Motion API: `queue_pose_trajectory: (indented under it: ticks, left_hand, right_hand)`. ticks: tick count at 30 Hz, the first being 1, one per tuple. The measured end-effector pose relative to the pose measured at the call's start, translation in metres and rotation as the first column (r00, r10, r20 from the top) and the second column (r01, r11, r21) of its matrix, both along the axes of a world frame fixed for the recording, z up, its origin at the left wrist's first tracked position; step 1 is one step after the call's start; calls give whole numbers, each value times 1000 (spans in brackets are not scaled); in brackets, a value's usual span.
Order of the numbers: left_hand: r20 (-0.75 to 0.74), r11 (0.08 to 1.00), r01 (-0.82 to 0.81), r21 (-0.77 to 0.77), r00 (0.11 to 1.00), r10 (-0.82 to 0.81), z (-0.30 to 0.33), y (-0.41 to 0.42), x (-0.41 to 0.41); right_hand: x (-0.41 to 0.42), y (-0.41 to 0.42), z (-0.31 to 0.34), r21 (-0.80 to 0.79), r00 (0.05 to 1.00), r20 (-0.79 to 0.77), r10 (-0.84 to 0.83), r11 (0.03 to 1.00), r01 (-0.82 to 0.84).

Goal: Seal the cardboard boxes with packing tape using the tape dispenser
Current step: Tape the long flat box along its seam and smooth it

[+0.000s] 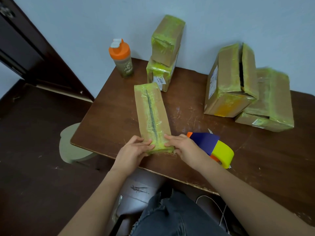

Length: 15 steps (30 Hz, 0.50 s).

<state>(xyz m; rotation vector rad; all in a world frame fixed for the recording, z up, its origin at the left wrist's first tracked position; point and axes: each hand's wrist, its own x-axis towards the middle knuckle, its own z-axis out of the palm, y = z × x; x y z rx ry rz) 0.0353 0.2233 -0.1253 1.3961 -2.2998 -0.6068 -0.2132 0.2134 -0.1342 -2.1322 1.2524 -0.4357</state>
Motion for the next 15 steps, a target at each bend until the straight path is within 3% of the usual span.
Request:
queue_pose_trajectory:
  ticks: [11, 15]
  left_hand:
    - [-45, 986, -70, -152, 997, 64, -21, 5, -6]
    - [-57, 975, -108, -195, 993, 99, -22, 16, -11]
  right_hand:
    - [20, 15, -9, -125, 982, 79, -170, 976, 179]
    - [19, 18, -6, -156, 991, 23, -135, 978, 137]
